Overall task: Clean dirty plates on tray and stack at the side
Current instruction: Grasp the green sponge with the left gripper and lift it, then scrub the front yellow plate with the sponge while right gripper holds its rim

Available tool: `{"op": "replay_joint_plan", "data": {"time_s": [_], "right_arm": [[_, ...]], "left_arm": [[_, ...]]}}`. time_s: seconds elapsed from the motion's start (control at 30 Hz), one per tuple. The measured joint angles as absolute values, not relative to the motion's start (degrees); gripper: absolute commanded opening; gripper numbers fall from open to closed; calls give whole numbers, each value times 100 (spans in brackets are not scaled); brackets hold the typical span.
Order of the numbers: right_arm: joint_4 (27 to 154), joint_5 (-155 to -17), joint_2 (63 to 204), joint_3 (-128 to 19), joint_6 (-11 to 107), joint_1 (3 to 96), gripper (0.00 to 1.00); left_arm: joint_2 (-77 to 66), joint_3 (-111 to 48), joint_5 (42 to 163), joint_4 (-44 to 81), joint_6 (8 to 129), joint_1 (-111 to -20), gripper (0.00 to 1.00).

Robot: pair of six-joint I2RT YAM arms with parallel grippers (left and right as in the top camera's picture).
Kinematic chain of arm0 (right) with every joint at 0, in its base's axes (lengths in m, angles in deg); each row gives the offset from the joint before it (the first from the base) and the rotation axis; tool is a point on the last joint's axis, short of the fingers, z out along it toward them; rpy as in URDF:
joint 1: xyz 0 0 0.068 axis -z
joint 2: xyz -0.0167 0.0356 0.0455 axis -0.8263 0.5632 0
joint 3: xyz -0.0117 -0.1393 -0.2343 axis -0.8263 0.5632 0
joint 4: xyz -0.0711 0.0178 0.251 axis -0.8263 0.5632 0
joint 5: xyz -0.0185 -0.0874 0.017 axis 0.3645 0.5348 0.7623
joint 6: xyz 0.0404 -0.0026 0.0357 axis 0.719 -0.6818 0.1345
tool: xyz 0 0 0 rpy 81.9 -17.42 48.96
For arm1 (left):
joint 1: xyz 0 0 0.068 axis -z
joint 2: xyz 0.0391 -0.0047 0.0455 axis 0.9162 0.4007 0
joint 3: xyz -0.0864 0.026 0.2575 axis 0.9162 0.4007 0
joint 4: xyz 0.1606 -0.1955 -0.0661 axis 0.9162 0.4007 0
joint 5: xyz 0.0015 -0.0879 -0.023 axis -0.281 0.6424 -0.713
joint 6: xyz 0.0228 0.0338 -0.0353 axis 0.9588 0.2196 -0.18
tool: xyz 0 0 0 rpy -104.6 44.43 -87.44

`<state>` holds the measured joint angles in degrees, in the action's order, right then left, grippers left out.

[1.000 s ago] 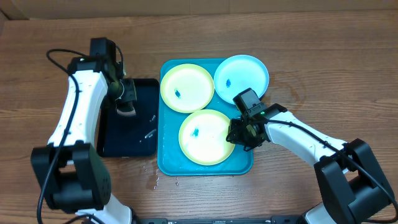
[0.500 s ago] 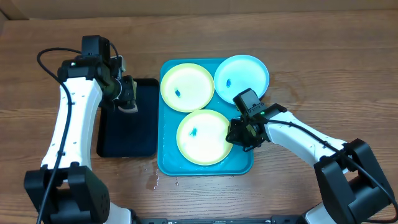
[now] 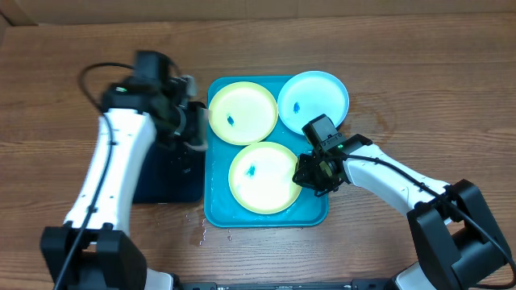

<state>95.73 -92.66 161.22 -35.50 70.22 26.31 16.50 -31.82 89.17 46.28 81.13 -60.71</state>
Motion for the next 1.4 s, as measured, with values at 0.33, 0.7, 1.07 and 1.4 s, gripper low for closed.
{"op": "replay_joint_plan", "data": {"time_s": [0.33,0.7,1.07,1.4], "right_arm": [[9700,-9332,16122,-3550,6834,2631,5],[9750,-9480,16122,-3550,6165,2524,42],[9958,-9524,16122,-3550,6469,2522,9],[9820,-9489,16122,-3550,6552,2524,6]], "left_arm": [[1652,-2201,9019,3511,8110,-4545,4],[1652,-2157,8720,3280,7933,-3944,4],[1753,-2155,8471,3282,7929,-3944,4],[2332,-2153,8388,3238,7931,-3944,4]]}}
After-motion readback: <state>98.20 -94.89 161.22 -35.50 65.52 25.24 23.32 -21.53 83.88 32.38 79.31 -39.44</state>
